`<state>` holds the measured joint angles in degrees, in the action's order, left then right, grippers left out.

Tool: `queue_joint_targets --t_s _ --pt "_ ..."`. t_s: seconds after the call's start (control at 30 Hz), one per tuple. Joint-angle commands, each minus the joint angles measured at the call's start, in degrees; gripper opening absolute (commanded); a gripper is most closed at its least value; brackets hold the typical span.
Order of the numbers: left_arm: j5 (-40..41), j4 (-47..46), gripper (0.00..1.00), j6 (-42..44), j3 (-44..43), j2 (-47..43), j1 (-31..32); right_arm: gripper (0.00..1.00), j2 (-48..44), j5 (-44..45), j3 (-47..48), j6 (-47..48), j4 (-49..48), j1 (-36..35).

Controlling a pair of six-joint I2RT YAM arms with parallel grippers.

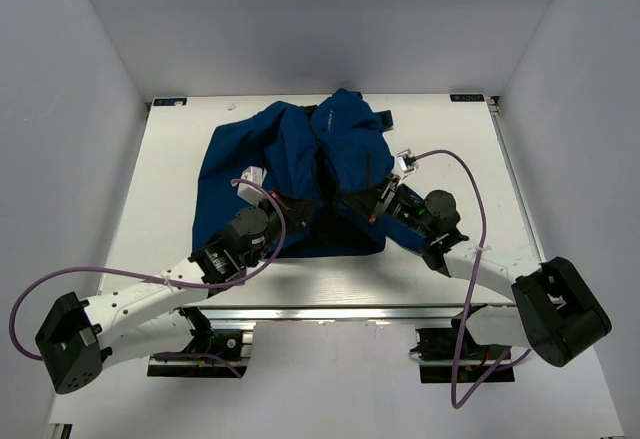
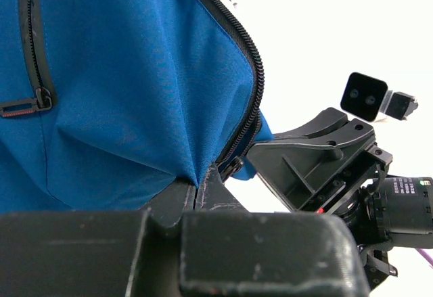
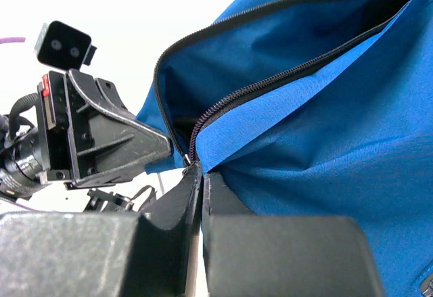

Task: Zip up the jacket

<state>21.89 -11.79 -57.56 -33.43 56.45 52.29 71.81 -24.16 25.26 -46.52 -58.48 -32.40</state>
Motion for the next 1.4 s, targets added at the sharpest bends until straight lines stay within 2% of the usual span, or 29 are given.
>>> queue_joint_targets --t_s 0.0,0.53,1.37 --pt "1.2 -2.1 0.00 -0.9 0.2 -1.7 0.4 0.00 -0.8 2.4 0.6 -0.7 -5.2 -0.6" --pt "2.1 -1.9 0.00 -1.5 -0.4 -1.1 0.4 0.00 -0.8 5.8 3.2 3.8 0.7 -3.5" --pt "1.3 -1.6 0.00 -1.5 -1.0 -0.1 0.4 0.00 -0.1 8.1 4.3 4.2 -0.6 -4.8"
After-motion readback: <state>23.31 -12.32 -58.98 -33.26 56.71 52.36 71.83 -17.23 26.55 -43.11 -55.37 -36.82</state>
